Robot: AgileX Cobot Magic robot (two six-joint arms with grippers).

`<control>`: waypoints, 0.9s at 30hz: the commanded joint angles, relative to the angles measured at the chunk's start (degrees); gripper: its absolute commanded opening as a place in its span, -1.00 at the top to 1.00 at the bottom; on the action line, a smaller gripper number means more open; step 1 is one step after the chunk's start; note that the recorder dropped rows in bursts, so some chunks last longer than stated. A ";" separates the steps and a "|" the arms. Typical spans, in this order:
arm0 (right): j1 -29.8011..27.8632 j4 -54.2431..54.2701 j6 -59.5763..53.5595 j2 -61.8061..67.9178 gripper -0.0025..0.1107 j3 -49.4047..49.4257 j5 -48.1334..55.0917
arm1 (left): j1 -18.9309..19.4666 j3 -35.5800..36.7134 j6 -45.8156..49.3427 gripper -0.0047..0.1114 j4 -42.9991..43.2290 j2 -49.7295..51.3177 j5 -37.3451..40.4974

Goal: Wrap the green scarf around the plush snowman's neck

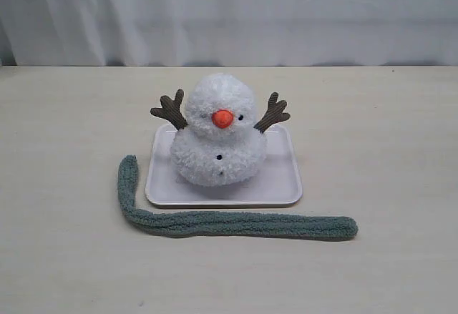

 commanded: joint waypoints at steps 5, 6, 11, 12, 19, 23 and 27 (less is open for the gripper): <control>-0.17 0.00 -0.27 -0.27 0.88 0.18 -14.18 | 0.22 0.19 0.23 0.92 -0.03 -0.12 -0.68; -0.17 0.00 -0.27 -0.27 0.88 0.18 -16.93 | 0.22 0.19 0.23 0.92 -0.03 -0.12 -0.68; -0.17 0.00 -0.27 -0.27 0.88 0.18 -32.70 | 0.22 0.19 0.23 0.92 -0.03 -0.12 -0.68; -0.17 0.85 0.45 -0.27 0.88 0.18 -36.61 | 0.22 0.19 0.23 0.92 -0.03 -0.12 -0.68; -0.17 -1.20 28.72 -0.27 0.88 0.18 -49.18 | 0.22 0.19 0.23 0.92 -0.03 -0.12 -0.68; -0.17 -16.43 35.66 -0.27 0.89 0.18 -54.61 | 0.22 0.19 0.23 0.92 -0.03 -0.12 -0.68; -0.17 -24.00 44.14 -0.22 0.89 -6.26 -40.26 | 0.22 0.19 0.23 0.92 -0.03 -0.12 -0.68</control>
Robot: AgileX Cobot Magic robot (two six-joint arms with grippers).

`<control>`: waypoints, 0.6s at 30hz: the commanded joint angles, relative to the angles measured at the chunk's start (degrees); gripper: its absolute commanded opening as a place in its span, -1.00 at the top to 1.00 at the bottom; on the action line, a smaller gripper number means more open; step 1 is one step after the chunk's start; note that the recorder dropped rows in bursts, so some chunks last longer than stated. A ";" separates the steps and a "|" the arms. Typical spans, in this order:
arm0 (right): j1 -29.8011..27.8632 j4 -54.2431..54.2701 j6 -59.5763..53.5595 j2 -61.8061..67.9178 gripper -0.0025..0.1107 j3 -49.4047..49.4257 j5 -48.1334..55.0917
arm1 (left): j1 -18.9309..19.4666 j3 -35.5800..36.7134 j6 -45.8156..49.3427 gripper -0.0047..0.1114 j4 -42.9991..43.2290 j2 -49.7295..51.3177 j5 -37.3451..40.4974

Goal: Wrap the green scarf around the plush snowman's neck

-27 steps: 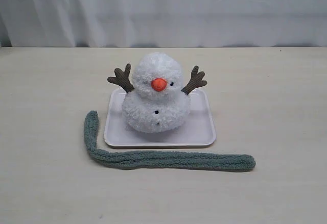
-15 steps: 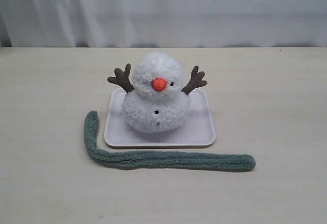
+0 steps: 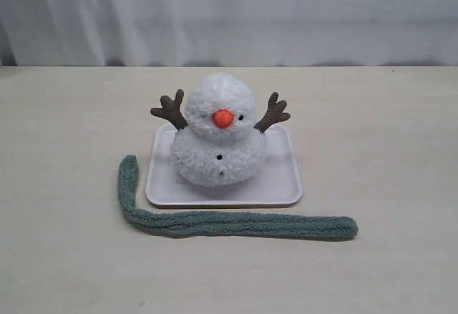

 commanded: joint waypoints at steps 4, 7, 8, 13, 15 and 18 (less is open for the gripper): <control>-0.17 -16.63 16.65 5.99 0.88 -12.63 16.87 | 0.22 0.19 0.23 0.92 -0.03 -0.12 -0.68; -0.17 -27.28 21.97 12.22 0.71 -17.39 17.52 | 0.22 0.19 0.23 0.92 -0.03 -0.12 -0.68; -0.17 -31.39 25.28 15.12 0.59 -19.25 18.66 | 0.22 0.19 0.23 0.92 -0.03 -0.12 -0.68; -0.17 -49.55 38.75 26.80 -0.08 -27.22 25.22 | 0.22 0.19 0.23 0.92 -0.03 -0.12 -0.68; -0.17 -51.58 39.16 31.58 -0.24 -29.68 28.64 | 0.22 0.19 0.23 0.92 -0.03 -0.12 -0.68; -0.17 -51.55 36.46 39.40 -0.29 -32.70 37.31 | 0.22 0.19 0.23 0.92 -0.03 -0.12 -0.68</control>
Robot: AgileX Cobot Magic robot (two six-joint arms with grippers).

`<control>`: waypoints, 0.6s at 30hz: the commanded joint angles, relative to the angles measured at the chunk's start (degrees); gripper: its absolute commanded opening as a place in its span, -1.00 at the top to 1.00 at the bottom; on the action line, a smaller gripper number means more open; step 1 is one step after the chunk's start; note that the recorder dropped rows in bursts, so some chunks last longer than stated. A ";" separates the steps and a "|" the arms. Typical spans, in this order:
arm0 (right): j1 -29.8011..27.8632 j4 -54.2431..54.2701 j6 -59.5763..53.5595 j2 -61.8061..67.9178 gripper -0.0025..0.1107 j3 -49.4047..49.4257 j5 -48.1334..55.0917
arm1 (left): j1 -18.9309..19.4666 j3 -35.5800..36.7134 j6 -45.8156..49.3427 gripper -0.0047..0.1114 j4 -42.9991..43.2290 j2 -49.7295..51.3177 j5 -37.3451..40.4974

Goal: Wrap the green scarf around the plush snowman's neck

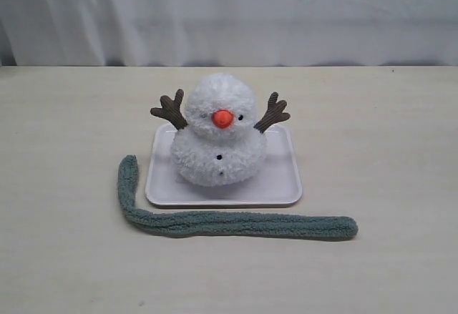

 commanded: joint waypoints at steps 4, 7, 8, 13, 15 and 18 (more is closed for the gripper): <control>-0.17 8.66 -13.49 17.26 -0.29 -6.21 22.36 | 0.22 0.19 0.23 0.92 -0.03 -0.12 -0.68; -0.17 32.55 -36.10 23.71 -0.29 -10.58 29.75 | 0.22 0.19 0.23 0.92 -0.03 -0.12 -0.68; -0.17 40.41 -44.27 26.01 -0.29 -12.49 33.06 | 0.22 0.19 0.23 0.92 -0.03 -0.12 -0.68; -0.17 66.32 -74.83 34.49 -0.29 -17.97 41.96 | 0.22 0.19 0.23 0.92 -0.03 -0.12 -0.68; 0.14 82.46 -92.42 36.08 -0.29 -17.69 42.44 | 0.22 0.19 0.23 0.92 -0.03 -0.12 -0.68; 3.86 102.17 -118.12 37.30 -0.29 -16.78 46.50 | 0.22 0.19 0.23 0.92 -0.03 -0.12 -0.68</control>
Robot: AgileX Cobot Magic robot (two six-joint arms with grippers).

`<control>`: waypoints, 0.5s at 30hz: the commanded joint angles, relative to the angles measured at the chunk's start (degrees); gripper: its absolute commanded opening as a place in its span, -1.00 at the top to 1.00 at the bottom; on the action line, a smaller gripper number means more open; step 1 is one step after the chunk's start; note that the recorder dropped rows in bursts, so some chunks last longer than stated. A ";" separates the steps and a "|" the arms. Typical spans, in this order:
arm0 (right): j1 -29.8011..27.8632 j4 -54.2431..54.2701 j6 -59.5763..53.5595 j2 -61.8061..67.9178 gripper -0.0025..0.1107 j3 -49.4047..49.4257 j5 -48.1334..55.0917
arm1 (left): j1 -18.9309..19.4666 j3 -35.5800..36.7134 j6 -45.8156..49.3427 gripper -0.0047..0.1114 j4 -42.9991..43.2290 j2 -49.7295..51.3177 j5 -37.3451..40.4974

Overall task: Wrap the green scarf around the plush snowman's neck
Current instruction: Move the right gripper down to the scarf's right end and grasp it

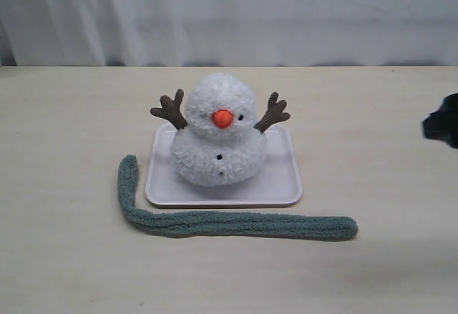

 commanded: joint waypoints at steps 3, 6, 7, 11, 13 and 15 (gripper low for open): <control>10.23 29.63 -42.04 2.11 -0.29 2.41 4.34 | 0.22 0.19 0.23 0.92 -0.03 -0.12 -0.68; 16.54 20.76 -33.76 3.37 -0.29 4.13 -0.63 | 0.22 0.19 0.23 0.92 -0.03 -0.12 -0.68; 18.32 16.61 -28.76 4.12 -0.29 4.36 -1.42 | 0.22 0.19 0.23 0.92 -0.03 -0.12 -0.68; 23.46 -3.75 -14.44 9.84 -0.29 4.36 -0.86 | 0.22 0.19 0.23 0.92 -0.03 -0.12 -0.68; 25.12 -8.41 -13.69 12.81 -0.29 4.36 -1.09 | 0.22 0.19 0.23 0.92 -0.03 -0.12 -0.68; 26.78 -9.68 -14.13 15.98 -0.29 4.36 -3.10 | 0.22 0.19 0.23 0.92 -0.03 -0.12 -0.68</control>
